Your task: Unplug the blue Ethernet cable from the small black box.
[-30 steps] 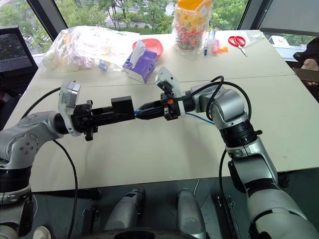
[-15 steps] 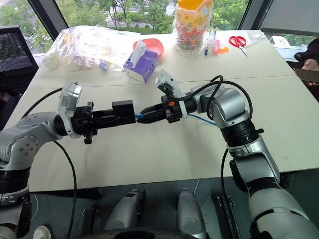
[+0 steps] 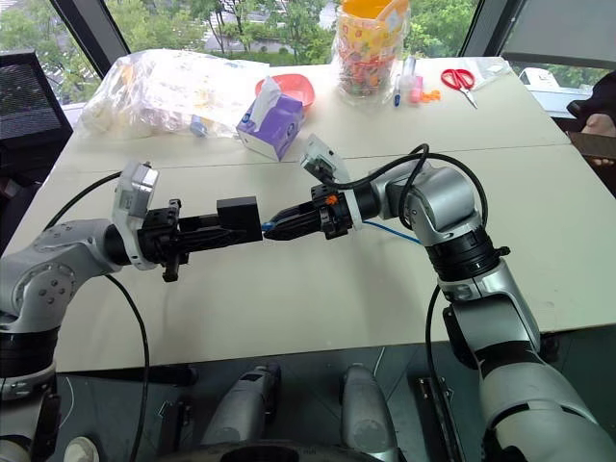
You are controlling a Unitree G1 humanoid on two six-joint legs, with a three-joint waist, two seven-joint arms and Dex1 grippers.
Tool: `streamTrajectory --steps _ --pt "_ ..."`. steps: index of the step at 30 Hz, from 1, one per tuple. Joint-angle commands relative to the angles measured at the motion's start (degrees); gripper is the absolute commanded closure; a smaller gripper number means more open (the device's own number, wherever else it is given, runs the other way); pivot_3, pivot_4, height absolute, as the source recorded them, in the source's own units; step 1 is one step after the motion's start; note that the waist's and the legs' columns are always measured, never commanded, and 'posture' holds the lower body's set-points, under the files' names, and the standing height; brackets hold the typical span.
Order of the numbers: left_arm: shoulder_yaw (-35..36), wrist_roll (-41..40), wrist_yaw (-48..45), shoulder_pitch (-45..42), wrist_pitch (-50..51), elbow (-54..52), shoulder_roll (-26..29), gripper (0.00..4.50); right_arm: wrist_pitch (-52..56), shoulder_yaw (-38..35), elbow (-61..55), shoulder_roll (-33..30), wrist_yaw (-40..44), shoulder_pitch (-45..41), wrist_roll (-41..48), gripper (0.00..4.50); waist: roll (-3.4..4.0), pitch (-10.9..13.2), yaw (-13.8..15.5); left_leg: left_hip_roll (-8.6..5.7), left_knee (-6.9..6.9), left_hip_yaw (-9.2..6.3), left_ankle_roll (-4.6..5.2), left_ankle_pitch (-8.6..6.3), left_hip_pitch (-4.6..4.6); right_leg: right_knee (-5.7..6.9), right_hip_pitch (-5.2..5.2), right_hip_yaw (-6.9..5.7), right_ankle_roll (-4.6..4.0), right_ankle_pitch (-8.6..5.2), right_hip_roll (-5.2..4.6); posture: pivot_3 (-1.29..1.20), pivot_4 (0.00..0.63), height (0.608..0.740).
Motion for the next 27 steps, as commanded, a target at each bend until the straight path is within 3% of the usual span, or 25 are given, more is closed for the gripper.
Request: streamTrajectory --steps 1,5,8,27 --pt "0.37 1.14 -0.04 -0.06 -1.45 -0.84 0.92 4.01 -0.03 -0.46 -1.38 0.43 1.43 -2.28 1.87 3.65 0.0 0.0 -0.01 0.0 0.0 0.0 0.0 0.0 0.0 0.0 0.0 0.0 0.0 0.0 0.0 0.0 0.15 0.728" --pt "0.36 1.5 -0.1 -0.06 -1.74 -0.76 0.68 4.01 -0.25 -0.14 -1.49 0.27 1.58 -2.21 1.6 3.65 0.0 0.0 -0.01 0.0 0.0 0.0 0.0 0.0 0.0 0.0 -0.01 0.0 0.0 0.0 0.0 0.0 0.15 0.728" --pt "0.33 1.74 -0.29 -0.05 -1.88 -0.67 0.59 4.01 -0.39 -0.03 -1.4 0.26 1.66 -2.21 1.51 4.47 0.0 0.0 -0.01 0.0 -0.01 0.0 0.0 0.0 -0.01 0.0 -0.01 0.0 0.0 0.0 0.0 0.0 0.15 0.728" --pt "2.51 -0.32 0.67 0.38 -0.65 -2.93 1.36 4.01 2.99 -1.27 3.27 -0.57 1.13 -1.15 2.03 4.47 0.0 0.0 -0.02 0.0 -0.03 0.01 0.0 0.0 -0.01 0.0 -0.03 0.0 0.0 0.0 0.0 0.0 0.15 0.728"
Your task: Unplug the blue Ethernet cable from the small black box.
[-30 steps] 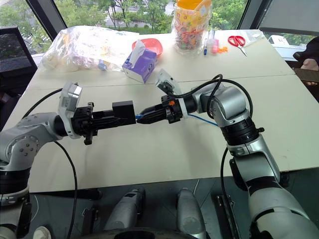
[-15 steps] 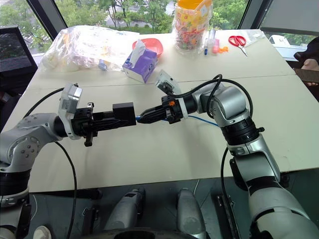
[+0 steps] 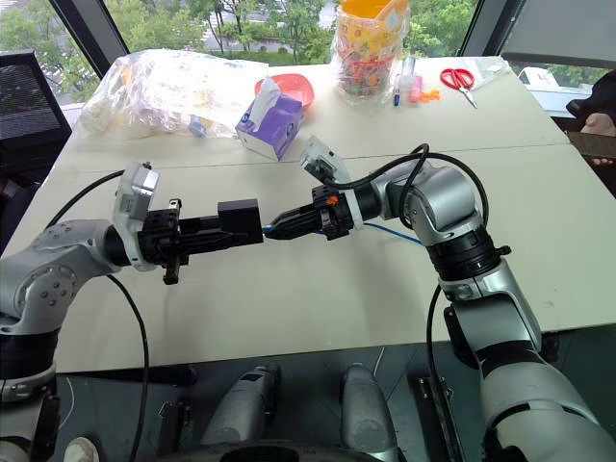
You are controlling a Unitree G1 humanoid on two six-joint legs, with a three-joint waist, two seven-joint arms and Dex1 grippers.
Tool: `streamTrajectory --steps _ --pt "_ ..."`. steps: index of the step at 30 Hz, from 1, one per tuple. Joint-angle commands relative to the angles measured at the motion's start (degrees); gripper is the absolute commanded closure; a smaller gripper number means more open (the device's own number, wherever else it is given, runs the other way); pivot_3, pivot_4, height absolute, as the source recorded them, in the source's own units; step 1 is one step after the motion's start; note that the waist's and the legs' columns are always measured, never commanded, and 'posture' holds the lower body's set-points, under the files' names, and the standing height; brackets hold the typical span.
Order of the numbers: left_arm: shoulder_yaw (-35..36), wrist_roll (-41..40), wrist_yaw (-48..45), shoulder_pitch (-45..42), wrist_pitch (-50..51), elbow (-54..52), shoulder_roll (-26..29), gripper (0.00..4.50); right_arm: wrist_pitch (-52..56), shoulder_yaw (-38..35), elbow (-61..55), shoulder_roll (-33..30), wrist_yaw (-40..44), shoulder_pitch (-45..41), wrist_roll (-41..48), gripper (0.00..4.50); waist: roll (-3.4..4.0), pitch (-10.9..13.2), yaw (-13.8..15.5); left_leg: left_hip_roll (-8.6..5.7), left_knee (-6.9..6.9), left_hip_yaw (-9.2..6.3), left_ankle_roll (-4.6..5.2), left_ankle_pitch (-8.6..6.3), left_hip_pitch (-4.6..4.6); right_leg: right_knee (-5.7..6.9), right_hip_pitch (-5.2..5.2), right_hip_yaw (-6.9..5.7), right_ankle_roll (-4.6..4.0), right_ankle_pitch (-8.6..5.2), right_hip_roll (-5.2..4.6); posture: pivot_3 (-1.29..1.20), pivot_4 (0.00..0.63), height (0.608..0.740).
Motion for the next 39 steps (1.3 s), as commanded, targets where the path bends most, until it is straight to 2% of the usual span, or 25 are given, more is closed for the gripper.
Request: streamTrajectory --steps 1,9,14,19,24,25,28,32,35,39 --pt "3.12 -1.69 1.53 -0.29 0.65 -1.77 1.36 4.01 2.3 -1.9 4.16 -0.4 0.61 -1.05 1.7 4.47 0.0 0.0 0.0 0.0 0.0 0.0 0.0 0.0 0.0 0.0 0.0 0.0 0.0 0.0 0.0 0.0 0.15 0.728" --pt "6.67 -4.4 2.57 1.19 1.68 -2.12 3.09 4.01 0.54 -2.08 14.01 -4.2 2.81 -0.21 0.05 4.47 0.0 0.0 -0.03 0.0 0.0 0.0 0.0 0.0 0.0 0.0 0.0 0.0 0.01 0.0 0.0 0.0 0.15 0.728" --pt "7.25 -6.17 3.5 1.78 2.16 -2.94 3.45 4.01 -3.38 0.41 13.17 -7.41 5.52 1.54 -2.15 4.47 -0.04 0.0 0.74 -0.02 0.02 0.01 0.0 0.0 -0.04 -0.05 0.0 -0.01 0.01 -0.02 -0.01 0.0 0.15 0.728" --pt "7.13 -6.52 3.44 2.58 2.34 -4.0 3.62 4.01 -7.72 2.33 8.31 -9.13 6.48 3.47 -5.05 4.47 -0.02 0.01 -0.32 0.02 -0.02 0.1 0.0 0.0 -0.05 -0.02 -0.08 0.02 0.02 -0.01 -0.03 0.0 0.15 0.728" --pt "5.92 -4.31 3.77 2.32 0.97 -2.33 3.16 4.01 -15.41 -0.33 14.12 -6.14 1.1 2.78 -9.0 4.47 -0.03 0.01 -0.02 0.02 -0.05 0.11 0.0 0.01 -0.04 0.02 -0.1 0.02 0.02 -0.01 -0.01 0.0 0.15 0.728" --pt "4.93 -3.05 4.25 2.16 0.24 -1.84 2.58 4.01 -18.52 -1.27 16.98 -4.62 -2.32 2.34 -10.67 4.47 -0.03 0.01 0.03 0.02 -0.04 0.12 -0.01 0.01 -0.05 0.01 -0.1 0.02 0.02 0.0 -0.01 0.0 0.15 0.728" --pt "0.45 4.44 6.6 2.01 -6.21 -0.25 -0.92 4.01 -30.22 -2.42 27.87 -0.23 -16.11 0.4 -18.25 4.47 -0.05 0.0 0.04 0.01 -0.02 0.13 -0.01 0.01 0.02 -0.01 -0.01 0.03 0.01 0.01 -0.01 0.0 0.15 0.728" --pt "-2.92 12.58 11.85 1.26 -13.83 3.18 -6.96 4.01 -39.65 -5.08 38.78 3.38 -27.76 -2.48 -22.86 4.47 -0.06 0.0 0.26 0.0 -0.01 0.13 -0.06 0.05 0.0 0.0 0.0 0.04 0.0 0.03 -0.01 0.0 0.15 0.728" --pt "-4.59 17.0 14.46 0.96 -18.91 6.36 -11.03 4.01 -43.96 -7.47 46.58 5.72 -35.21 -5.72 -24.55 4.47 -0.05 0.0 0.12 0.0 -0.04 0.13 -0.07 0.06 0.0 0.01 -0.02 0.05 0.03 0.05 -0.01 0.0 0.15 0.728" --pt "-6.12 20.95 16.03 0.58 -23.98 10.19 -14.75 4.01 -47.12 -9.31 53.34 7.85 -38.89 -9.17 -25.75 4.47 -0.05 0.0 -0.14 0.01 -0.07 0.13 -0.06 0.07 0.05 0.05 -0.03 0.06 0.22 0.15 0.01 0.0 0.15 0.728"
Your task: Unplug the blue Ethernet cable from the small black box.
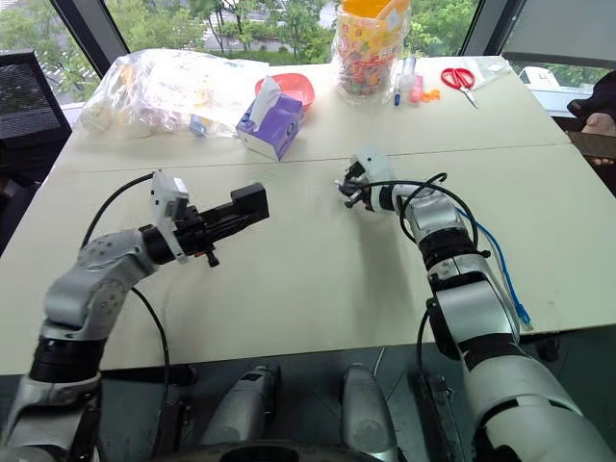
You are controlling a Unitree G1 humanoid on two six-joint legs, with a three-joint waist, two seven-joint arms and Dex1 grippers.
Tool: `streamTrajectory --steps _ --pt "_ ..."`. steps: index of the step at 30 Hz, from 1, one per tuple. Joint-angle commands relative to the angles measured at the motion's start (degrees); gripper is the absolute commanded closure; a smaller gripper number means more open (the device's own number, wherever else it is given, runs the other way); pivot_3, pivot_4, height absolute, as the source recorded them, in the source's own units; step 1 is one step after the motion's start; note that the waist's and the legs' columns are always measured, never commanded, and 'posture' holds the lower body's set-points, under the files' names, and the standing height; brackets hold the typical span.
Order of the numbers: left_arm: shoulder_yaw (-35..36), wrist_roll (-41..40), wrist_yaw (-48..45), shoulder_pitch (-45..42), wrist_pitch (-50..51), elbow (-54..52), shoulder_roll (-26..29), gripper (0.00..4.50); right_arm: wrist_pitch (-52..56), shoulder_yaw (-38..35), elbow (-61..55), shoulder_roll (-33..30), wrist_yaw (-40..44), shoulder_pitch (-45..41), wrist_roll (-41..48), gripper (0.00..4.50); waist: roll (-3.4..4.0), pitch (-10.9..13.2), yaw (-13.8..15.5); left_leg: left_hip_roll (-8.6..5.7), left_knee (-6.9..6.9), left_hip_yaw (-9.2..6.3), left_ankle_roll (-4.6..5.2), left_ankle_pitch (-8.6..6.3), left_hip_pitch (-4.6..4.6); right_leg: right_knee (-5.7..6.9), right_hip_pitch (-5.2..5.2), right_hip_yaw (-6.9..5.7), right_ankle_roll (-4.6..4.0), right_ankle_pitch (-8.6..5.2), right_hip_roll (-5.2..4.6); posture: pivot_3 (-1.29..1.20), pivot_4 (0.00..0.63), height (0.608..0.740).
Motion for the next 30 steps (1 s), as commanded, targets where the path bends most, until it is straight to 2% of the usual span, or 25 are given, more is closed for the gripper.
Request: streamTrajectory --steps 1,3,5,7,9,12,14,19,23,30 --pt "-1.0 3.62 0.83 -0.89 -5.75 2.38 -1.78 4.01 -3.85 -2.42 3.71 1.46 -2.81 -3.66 -1.21 4.07 0.0 0.0 0.01 0.0 -0.02 0.0 0.0 0.0 0.03 0.01 0.0 0.0 0.0 0.0 0.0 0.0 0.15 0.728" --pt "-1.91 5.2 1.2 -1.27 -8.28 5.2 -3.7 4.01 -4.78 -2.74 5.69 2.25 -3.73 -4.66 -1.99 3.33 0.01 0.0 0.04 0.0 -0.05 0.0 0.0 0.0 0.05 0.03 0.0 0.0 0.01 0.0 0.01 0.0 0.15 0.728" --pt "-2.49 6.83 1.93 -2.02 -10.65 7.81 -5.57 4.01 -5.22 -2.67 6.9 2.59 -4.23 -5.05 -3.1 2.14 0.01 0.0 0.06 0.0 -0.06 0.0 0.01 0.01 0.06 0.03 0.02 0.0 0.02 0.01 0.01 0.0 0.15 0.728" --pt "-2.92 8.1 2.27 -2.59 -12.6 10.03 -6.9 4.01 -5.33 -2.6 7.51 2.68 -4.47 -5.02 -4.03 1.29 0.01 0.0 0.21 -0.01 -0.05 -0.01 0.01 0.01 0.05 0.03 0.04 0.0 0.03 0.01 0.01 0.0 0.15 0.728" --pt "-2.93 9.29 3.18 -3.42 -14.94 13.06 -8.48 4.01 -4.74 -2.85 7.11 2.45 -3.87 -4.47 -4.43 0.13 0.01 -0.01 0.16 -0.02 -0.04 -0.01 0.01 0.01 0.05 0.03 0.05 0.01 0.04 0.02 0.01 0.0 0.15 0.728" --pt "-2.91 11.13 4.1 -4.69 -18.18 16.88 -10.0 4.01 -3.79 -3.67 5.68 1.9 -3.13 -3.78 -4.19 0.05 0.01 -0.01 0.09 -0.01 -0.04 -0.01 0.01 0.02 0.07 0.06 0.05 0.0 0.04 0.02 0.01 0.0 0.15 0.728" --pt "-3.56 13.97 5.7 -6.6 -22.16 21.43 -11.36 4.01 0.32 -6.02 0.37 0.39 -0.58 -2.11 -1.35 0.05 0.02 -0.01 0.1 -0.01 -0.04 -0.02 0.01 0.02 0.08 0.07 0.05 0.0 0.05 0.02 0.01 0.0 0.15 0.728" --pt "-3.23 16.93 7.65 -11.26 -28.51 31.91 -14.42 4.01 15.75 -8.04 -27.74 -3.9 6.96 10.73 5.87 0.05 0.01 -0.01 0.53 -0.03 0.01 -0.05 0.02 0.02 0.06 0.06 0.11 0.0 0.1 0.01 0.01 0.0 0.15 0.728" --pt "-1.96 16.34 7.09 -13.63 -30.82 39.09 -15.98 4.01 26.16 -7.99 -47.73 -6.63 7.66 21.56 10.0 0.05 0.02 -0.02 0.32 -0.03 0.02 -0.06 0.03 0.01 0.08 0.08 0.13 0.0 0.15 0.0 0.01 0.0 0.15 0.728" --pt "-1.37 17.05 6.06 -15.8 -32.42 49.86 -15.94 4.01 38.55 -11.1 -65.69 -7.43 4.63 29.94 17.0 0.05 0.03 -0.03 0.26 -0.01 0.26 -0.07 0.03 0.0 0.09 0.15 0.18 -0.02 0.12 0.03 0.01 0.0 0.15 0.728"
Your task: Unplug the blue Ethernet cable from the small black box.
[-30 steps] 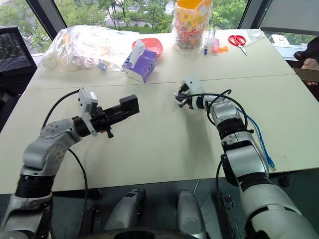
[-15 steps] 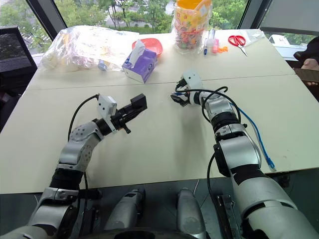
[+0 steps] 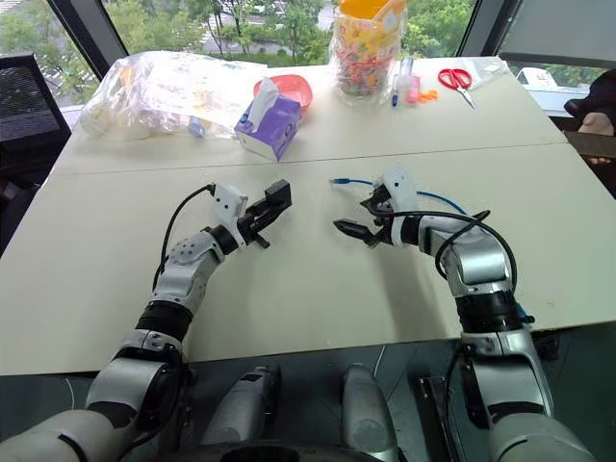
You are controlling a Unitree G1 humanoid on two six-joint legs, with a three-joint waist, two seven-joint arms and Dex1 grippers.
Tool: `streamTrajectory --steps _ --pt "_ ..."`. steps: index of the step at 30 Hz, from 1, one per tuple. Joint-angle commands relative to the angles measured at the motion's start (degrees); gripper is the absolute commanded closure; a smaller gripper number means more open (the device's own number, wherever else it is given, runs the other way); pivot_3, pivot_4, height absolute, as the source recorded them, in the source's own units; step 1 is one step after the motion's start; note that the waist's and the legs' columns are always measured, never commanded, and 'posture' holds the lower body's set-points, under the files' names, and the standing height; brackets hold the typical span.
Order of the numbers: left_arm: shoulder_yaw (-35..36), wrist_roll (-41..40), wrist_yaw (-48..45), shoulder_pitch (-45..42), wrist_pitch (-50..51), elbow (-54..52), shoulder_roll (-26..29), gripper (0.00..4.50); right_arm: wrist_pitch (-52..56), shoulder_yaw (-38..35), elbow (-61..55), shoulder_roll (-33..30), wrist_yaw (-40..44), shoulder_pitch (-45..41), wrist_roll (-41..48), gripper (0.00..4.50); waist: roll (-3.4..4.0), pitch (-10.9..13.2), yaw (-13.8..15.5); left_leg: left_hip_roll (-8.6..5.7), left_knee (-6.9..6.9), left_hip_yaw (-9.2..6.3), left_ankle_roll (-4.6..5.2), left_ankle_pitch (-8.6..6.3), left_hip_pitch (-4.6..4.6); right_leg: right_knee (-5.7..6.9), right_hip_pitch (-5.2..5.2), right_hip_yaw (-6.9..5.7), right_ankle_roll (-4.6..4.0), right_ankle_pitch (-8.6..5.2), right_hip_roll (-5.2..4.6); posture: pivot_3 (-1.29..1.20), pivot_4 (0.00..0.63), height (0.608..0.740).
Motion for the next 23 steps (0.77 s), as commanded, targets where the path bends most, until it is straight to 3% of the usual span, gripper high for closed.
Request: streamTrajectory --steps 1,6,10,23 --pt "1.48 0.12 -0.08 -1.17 0.3 3.35 0.71 3.51 3.97 -2.63 -7.71 -0.44 -1.6 1.06 3.83 0.01 0.01 -0.01 0.08 0.0 0.1 -0.01 0.0 -0.01 0.02 0.0 0.08 -0.02 -0.01 -0.01 0.0 0.0 0.15 0.728" --pt "1.72 -0.51 -1.88 -0.05 2.19 2.92 2.1 1.43 6.52 -2.68 -11.6 -1.26 -2.73 2.85 5.76 0.0 0.0 -0.03 0.03 -0.01 0.32 -0.02 0.03 -0.04 0.14 -0.13 0.41 -0.03 -0.19 -0.1 -0.01 0.0 0.15 0.728" --pt "2.58 -1.87 -3.38 2.99 5.08 -2.72 4.09 0.06 7.35 -2.3 -12.51 -2.64 -2.23 3.7 6.86 0.0 0.04 -0.06 -0.13 0.0 0.3 -0.02 0.08 -0.08 0.17 -0.12 0.4 -0.03 -0.21 -0.09 -0.01 0.0 0.15 0.728" --pt "10.02 -11.6 0.51 21.57 28.12 -45.14 15.22 0.02 2.29 -1.68 -11.82 -6.05 -0.56 6.4 6.82 0.0 0.04 -0.04 0.6 0.01 0.32 -0.05 0.12 -0.15 0.07 -0.26 0.4 -0.04 -0.26 -0.13 -0.05 0.0 0.15 0.728"
